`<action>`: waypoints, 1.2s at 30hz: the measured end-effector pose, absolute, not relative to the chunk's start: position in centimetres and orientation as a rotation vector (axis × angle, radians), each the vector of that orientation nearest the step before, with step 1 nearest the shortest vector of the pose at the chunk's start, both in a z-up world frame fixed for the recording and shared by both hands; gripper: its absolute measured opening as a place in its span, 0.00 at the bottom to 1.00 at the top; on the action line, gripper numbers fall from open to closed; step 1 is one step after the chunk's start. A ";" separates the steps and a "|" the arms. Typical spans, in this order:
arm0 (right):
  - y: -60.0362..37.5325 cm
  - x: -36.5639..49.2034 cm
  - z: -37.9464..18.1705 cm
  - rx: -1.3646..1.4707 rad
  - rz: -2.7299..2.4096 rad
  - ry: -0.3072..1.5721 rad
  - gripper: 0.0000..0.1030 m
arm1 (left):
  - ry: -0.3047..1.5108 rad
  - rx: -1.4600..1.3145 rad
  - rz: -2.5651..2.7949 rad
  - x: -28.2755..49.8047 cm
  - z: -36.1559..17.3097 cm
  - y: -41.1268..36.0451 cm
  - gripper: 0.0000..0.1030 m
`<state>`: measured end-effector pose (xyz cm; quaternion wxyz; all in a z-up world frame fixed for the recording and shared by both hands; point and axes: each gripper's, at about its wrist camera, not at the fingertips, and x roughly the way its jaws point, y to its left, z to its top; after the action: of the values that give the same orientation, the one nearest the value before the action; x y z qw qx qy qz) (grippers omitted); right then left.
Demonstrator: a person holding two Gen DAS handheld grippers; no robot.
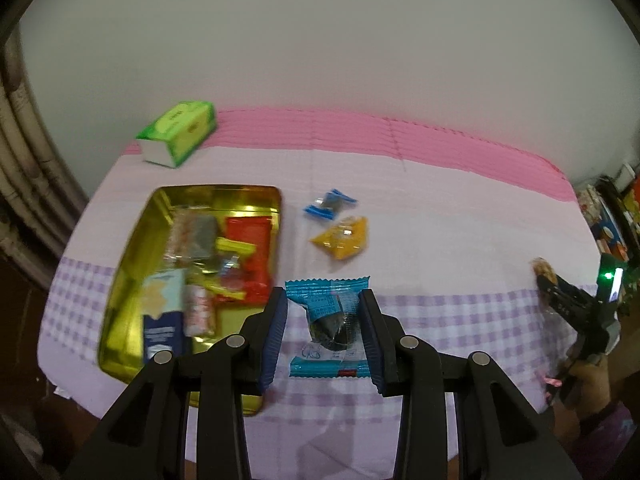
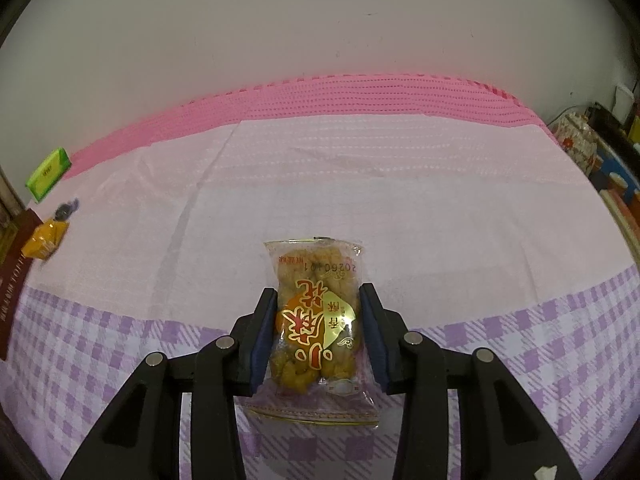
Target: Organize snacks
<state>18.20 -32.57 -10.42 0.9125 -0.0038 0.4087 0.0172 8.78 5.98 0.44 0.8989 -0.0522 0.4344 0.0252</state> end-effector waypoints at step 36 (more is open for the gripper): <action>-32.4 18.3 -10.5 -0.012 0.021 0.842 0.40 | 1.006 -0.213 0.204 11.0 -5.1 18.9 0.36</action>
<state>18.28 -32.37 -10.48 0.9127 -0.0059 0.4085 0.0104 10.98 18.85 -5.07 0.8659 -0.1015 0.4801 0.0974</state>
